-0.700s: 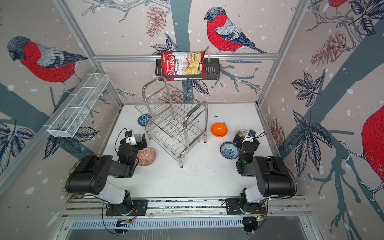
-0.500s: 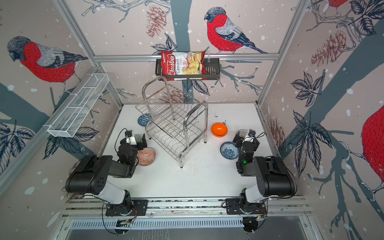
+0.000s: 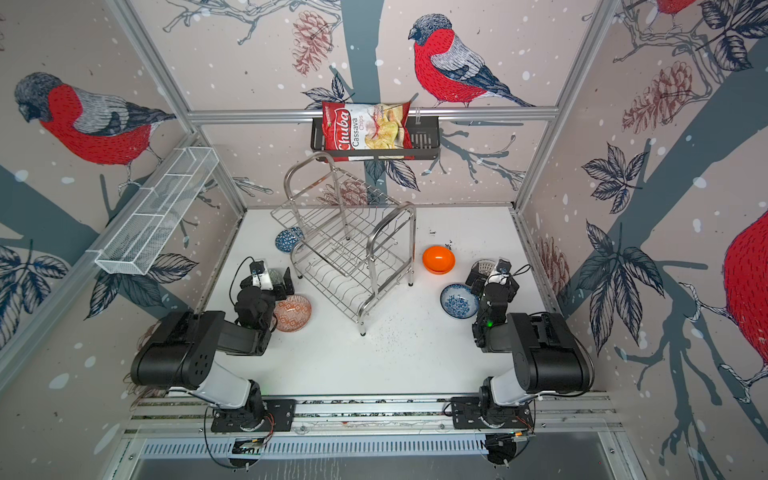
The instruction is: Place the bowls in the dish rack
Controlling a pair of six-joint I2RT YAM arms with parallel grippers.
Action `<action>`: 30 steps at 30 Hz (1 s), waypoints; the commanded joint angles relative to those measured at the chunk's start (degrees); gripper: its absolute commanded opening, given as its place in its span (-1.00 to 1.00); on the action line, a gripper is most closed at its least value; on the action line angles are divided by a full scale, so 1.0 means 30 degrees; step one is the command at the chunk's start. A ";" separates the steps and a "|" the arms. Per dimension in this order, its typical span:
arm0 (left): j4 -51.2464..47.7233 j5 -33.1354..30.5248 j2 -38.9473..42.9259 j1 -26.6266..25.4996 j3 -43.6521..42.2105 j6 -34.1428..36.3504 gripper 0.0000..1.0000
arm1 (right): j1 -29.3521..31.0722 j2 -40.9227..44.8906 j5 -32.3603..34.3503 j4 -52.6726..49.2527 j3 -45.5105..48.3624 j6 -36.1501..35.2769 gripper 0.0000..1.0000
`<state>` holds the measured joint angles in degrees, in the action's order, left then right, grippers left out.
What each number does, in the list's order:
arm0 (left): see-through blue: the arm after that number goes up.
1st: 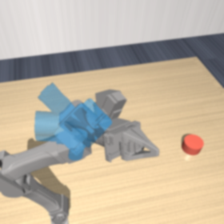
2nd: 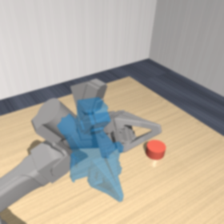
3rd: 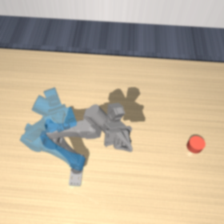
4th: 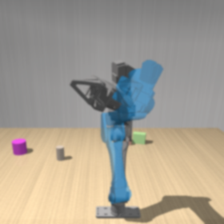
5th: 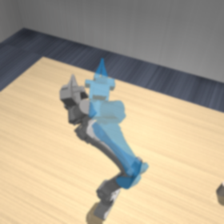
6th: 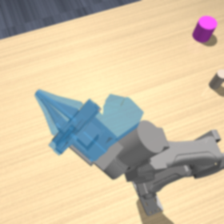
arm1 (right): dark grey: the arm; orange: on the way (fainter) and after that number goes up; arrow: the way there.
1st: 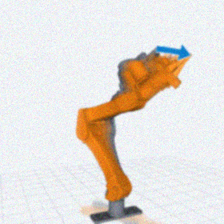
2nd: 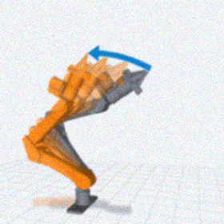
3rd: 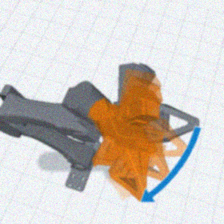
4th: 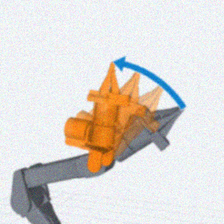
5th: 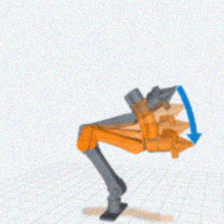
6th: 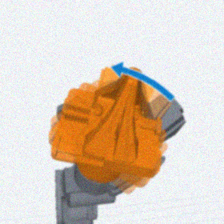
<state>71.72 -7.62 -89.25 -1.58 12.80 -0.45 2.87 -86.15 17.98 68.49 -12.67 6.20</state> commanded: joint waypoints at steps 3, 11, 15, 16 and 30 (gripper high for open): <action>0.1273 -0.0082 -0.0015 0.0029 0.0093 0.0149 0.98 | -0.0020 0.0006 0.0098 0.0549 -0.0056 0.0014 0.99; 0.1250 -0.0051 -0.0015 0.0022 0.0099 0.0149 0.98 | -0.0020 0.0035 0.0099 0.0532 -0.0032 0.0015 0.99; 0.1147 -0.0017 -0.0016 0.0016 0.0130 0.0149 0.98 | -0.0021 0.0043 0.0101 0.0579 -0.0026 0.0015 0.99; 0.1201 -0.0017 0.0000 0.0008 0.0100 0.0148 0.98 | -0.0006 0.0068 0.0101 0.0564 -0.0026 0.0015 0.99; -0.3172 -0.1264 0.3150 0.0058 0.1169 -0.0407 0.98 | 0.1165 0.2677 0.3139 -0.7125 -0.3323 -0.0923 0.99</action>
<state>66.74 -9.30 -81.95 -1.48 15.57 -0.84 5.76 -80.01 21.43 55.51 -21.63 4.47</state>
